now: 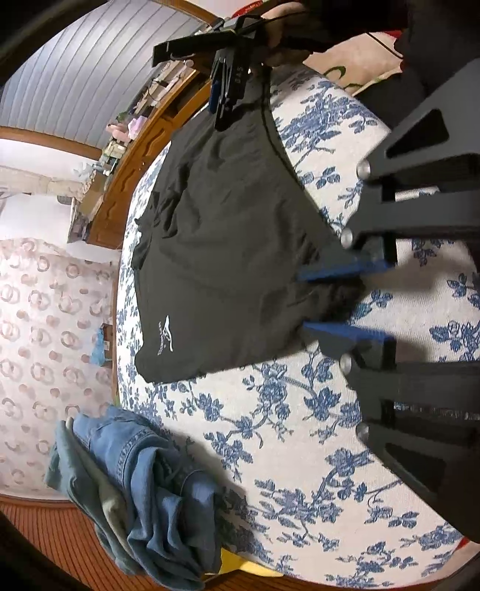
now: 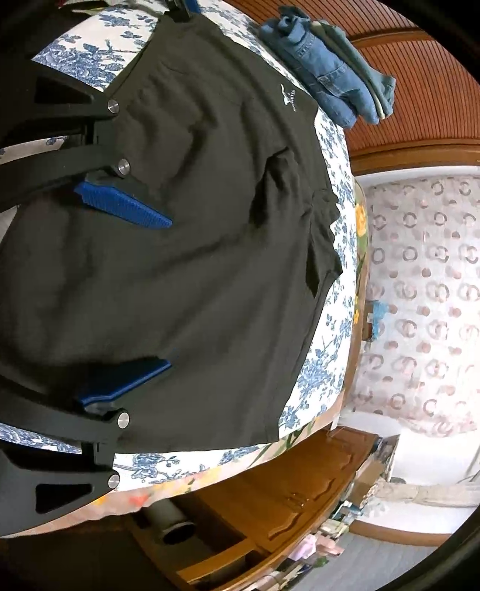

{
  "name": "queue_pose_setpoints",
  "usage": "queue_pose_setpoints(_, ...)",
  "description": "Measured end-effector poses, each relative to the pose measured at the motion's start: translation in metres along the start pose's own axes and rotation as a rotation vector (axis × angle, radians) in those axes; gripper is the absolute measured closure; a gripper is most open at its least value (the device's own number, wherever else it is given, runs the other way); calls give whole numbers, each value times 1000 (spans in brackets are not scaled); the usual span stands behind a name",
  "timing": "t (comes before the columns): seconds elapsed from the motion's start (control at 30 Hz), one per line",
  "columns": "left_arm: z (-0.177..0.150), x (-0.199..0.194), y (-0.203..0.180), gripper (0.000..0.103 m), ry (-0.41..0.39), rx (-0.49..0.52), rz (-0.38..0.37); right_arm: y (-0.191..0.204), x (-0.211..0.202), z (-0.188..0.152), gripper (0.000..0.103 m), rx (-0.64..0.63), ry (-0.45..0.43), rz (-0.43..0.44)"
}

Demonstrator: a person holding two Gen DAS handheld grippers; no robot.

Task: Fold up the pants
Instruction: 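Grasp the edge of the black pants with the left gripper, then fold the held edge over onto the pants and open the left gripper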

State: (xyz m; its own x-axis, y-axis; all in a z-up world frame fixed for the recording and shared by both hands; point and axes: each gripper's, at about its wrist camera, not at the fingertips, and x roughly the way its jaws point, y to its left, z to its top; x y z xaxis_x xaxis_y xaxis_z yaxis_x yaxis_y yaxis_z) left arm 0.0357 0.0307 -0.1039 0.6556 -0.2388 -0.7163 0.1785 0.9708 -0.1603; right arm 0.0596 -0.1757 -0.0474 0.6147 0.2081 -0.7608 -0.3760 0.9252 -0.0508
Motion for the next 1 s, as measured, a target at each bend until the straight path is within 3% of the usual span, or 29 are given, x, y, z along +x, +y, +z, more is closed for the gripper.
queue_pose_setpoints(0.1,1,1,-3,95,2,-4,-18,-1,-6,-1,28,10,-16,13)
queue_pose_setpoints(0.4,25,-9,-18,98,-53,29,-43,-10,-34,-16,28,45,-88,41)
queue_pose_setpoints(1.0,93,9,-107,99,-80,219,-149,-50,-50,-41,28,108,-115,30)
